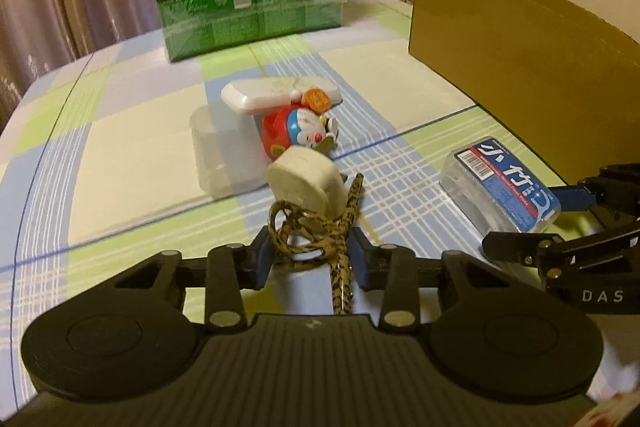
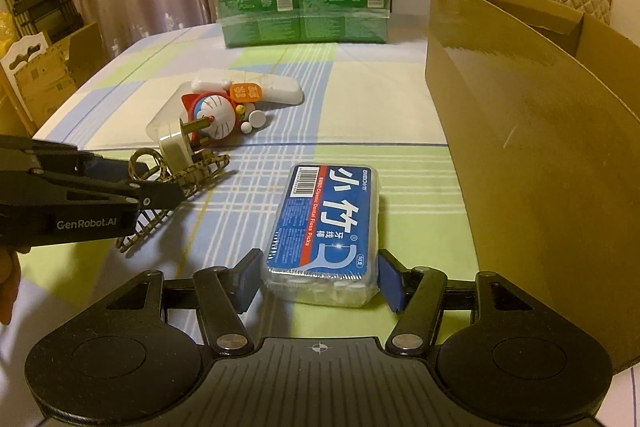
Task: Organize rigid objects
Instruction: 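Grasp the blue toothpick box with the right gripper, then grasp the snake-pattern rope keychain with the left gripper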
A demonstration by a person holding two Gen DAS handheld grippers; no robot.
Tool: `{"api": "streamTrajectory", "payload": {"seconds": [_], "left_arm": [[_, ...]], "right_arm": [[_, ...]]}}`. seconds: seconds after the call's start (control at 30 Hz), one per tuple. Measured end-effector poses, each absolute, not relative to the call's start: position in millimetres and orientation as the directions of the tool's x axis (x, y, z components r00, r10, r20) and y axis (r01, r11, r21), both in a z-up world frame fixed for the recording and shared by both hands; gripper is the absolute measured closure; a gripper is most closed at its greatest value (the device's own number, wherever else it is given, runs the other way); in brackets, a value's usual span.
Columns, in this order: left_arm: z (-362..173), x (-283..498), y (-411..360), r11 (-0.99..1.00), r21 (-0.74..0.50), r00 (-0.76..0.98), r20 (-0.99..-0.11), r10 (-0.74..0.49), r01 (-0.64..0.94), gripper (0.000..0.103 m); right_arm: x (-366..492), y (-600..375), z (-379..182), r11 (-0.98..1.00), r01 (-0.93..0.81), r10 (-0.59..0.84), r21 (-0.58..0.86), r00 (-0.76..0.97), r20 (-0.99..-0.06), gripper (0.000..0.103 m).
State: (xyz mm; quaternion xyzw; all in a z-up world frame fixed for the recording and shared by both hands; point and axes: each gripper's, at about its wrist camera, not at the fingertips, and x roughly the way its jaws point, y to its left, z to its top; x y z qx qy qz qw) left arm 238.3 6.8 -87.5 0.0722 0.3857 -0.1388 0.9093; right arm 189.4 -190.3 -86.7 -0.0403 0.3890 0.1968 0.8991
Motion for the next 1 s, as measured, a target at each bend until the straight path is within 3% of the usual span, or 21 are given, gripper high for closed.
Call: {"api": "streamTrajectory", "payload": {"seconds": [0.4, 0.73, 1.0], "left_arm": [[-92, 238, 2, 0.945, 0.076, 0.678, -0.715, -0.171, 0.318, 0.067], [-83, 229, 11, 0.968, -0.005, 0.635, -0.754, -0.168, 0.25, 0.068], [-87, 208, 3, 0.961, 0.053, 0.66, -0.737, -0.144, 0.27, 0.067]], "right_arm": [[193, -192, -86, 0.922, -0.379, 0.321, 0.084, 0.623, -0.713, 0.046], [199, -189, -86, 0.924, -0.378, 0.305, 0.063, 0.627, -0.717, 0.048], [183, -193, -85, 0.924, -0.375, 0.307, 0.069, 0.624, -0.719, 0.048]]}}
